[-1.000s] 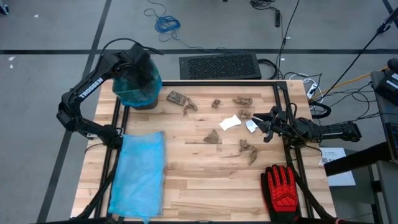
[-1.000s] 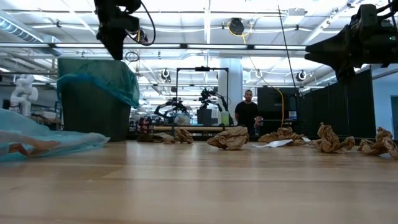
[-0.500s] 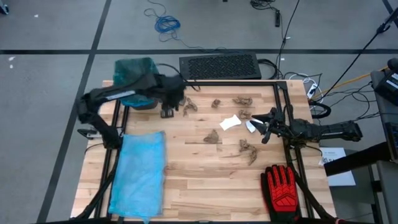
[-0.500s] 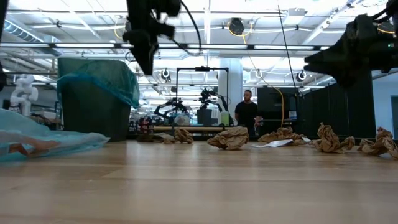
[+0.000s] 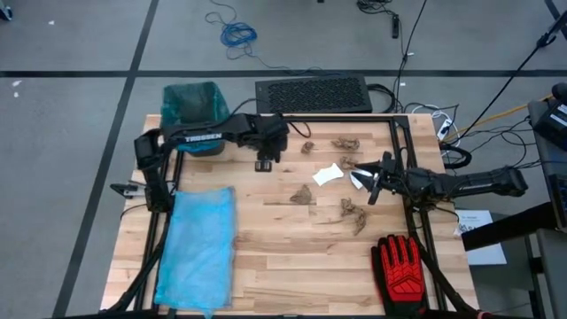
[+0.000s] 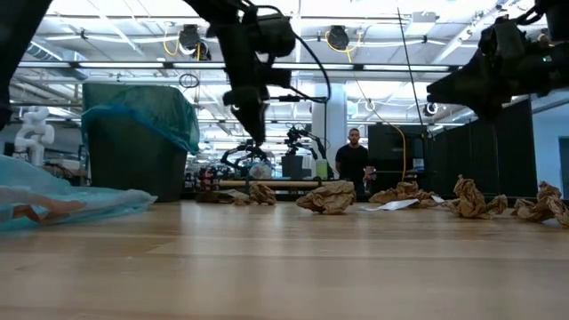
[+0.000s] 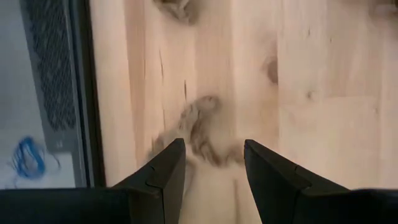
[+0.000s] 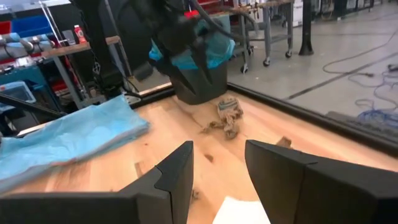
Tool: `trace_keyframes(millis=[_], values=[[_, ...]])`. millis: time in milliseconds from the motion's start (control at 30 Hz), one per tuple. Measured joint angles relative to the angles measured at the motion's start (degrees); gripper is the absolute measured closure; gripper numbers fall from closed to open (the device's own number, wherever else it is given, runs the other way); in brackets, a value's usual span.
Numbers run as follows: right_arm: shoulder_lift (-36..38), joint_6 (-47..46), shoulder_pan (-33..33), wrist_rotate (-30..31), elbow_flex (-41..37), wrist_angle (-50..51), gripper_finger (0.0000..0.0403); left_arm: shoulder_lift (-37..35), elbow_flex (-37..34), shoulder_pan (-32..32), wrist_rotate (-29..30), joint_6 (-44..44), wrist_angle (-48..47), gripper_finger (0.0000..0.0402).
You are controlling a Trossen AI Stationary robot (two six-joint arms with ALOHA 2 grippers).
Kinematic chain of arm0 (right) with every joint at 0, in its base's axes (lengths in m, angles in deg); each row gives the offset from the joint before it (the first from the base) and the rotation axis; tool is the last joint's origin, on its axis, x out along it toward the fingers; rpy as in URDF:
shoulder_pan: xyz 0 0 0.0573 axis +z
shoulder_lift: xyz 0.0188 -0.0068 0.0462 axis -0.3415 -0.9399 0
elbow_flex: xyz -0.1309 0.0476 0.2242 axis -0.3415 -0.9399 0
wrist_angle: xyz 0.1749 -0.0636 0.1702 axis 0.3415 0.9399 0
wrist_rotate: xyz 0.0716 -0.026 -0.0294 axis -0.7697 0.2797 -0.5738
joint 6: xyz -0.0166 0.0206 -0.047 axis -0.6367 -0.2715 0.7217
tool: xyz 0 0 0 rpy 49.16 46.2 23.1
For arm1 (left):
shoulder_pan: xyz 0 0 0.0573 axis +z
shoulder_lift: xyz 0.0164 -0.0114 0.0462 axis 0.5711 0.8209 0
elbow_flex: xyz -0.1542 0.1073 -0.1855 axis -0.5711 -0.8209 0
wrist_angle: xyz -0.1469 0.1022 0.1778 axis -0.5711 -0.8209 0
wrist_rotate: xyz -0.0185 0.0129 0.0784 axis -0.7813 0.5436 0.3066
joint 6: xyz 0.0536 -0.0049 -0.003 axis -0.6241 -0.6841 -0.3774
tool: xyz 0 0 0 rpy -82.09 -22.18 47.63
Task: Place trash/remove bag and relplace
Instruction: Put the brown napkin into the black trash bin
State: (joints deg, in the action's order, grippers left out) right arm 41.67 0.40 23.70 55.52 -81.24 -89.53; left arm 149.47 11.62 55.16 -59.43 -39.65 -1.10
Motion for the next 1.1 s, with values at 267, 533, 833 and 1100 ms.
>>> trace_keyframes(millis=[267, 533, 833, 1100], values=[[-2.18, 0.95, 0.00, -0.04, 1.33, 0.06, 0.0259, 7.17, 0.00, 1.37, -2.42, -4.93, 0.47, 0.0240], [-3.09, 0.90, 0.01, 1.24, 1.33, 0.07, 0.0219, 11.90, 0.00, 5.08, -1.90, -5.31, 5.46, 0.0239], [-3.12, 0.90, 0.00, 1.72, 1.33, -0.04, 0.0204, 14.54, 0.02, 7.41, -1.79, -5.28, 7.99, 0.0243], [-3.12, 0.63, 0.00, 2.97, 1.33, -0.24, 0.0204, 15.31, 0.41, 7.36, 2.77, -5.35, 6.65, 0.0375]])
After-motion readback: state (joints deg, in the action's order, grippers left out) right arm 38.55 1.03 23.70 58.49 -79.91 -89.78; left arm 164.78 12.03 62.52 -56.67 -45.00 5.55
